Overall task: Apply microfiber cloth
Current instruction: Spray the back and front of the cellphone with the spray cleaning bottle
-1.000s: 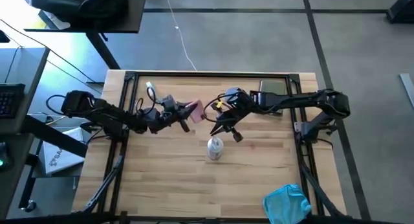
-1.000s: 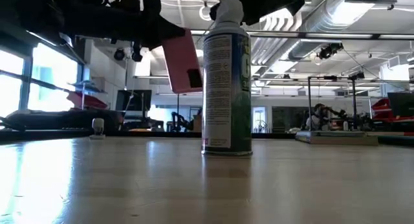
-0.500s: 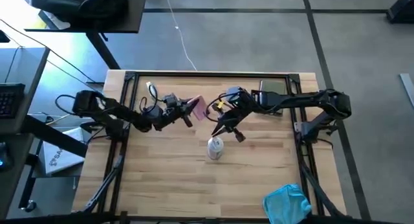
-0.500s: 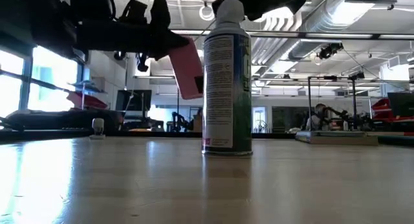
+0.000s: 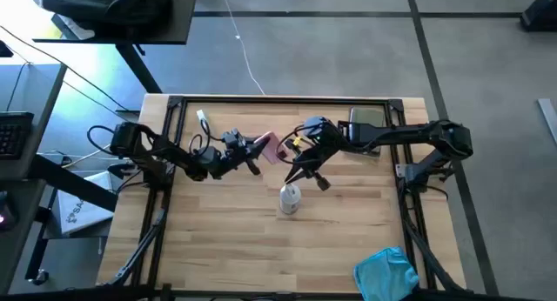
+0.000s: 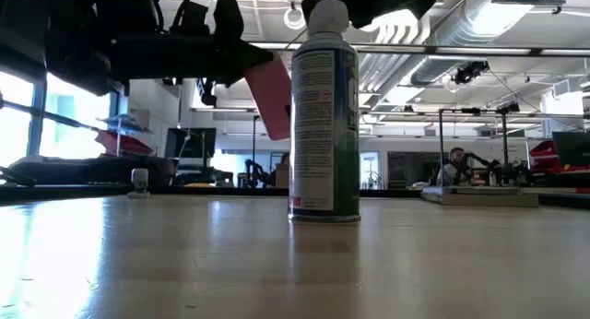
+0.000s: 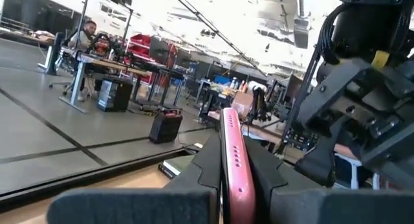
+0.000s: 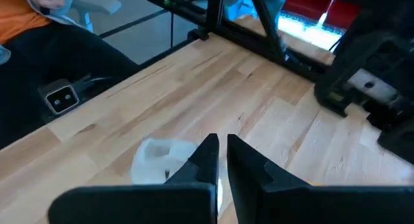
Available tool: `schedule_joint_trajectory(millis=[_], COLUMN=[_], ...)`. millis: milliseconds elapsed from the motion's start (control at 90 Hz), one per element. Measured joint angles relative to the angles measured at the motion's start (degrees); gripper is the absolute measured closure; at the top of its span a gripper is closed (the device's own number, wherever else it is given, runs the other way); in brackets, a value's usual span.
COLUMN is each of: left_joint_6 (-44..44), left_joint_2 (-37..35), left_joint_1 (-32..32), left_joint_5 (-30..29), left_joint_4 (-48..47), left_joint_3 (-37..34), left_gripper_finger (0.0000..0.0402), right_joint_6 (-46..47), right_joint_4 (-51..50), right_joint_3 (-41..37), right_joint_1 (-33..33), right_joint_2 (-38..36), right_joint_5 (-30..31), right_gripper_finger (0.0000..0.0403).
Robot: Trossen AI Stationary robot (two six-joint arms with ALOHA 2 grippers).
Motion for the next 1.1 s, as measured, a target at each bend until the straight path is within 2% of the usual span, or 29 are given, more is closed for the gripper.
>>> schedule_joint_trajectory(millis=[933,1033,1100], left_joint_6=[-0.33,-0.87,2.21], left_joint_2=[-0.07,-0.07,-0.11], left_joint_1=[0.00,-0.50,-1.70], left_joint_5=[0.46,-1.83,-4.89], left_joint_4=[-0.06,0.05,1.67], left_joint_3=[0.09,0.71,0.69], left_gripper_finger=[0.0392,0.0392,0.0392], right_joint_6=[-1.27,-1.27,-1.27], right_joint_4=[-5.37,-5.43,-5.57], right_joint_3=[0.11,0.11,0.11], right_joint_1=[-0.04,-0.06,-0.04], right_joint_2=[1.17,1.17,1.17], right_joint_5=[1.30,1.38,1.58], right_gripper_finger=[0.0403,0.0403,0.0403])
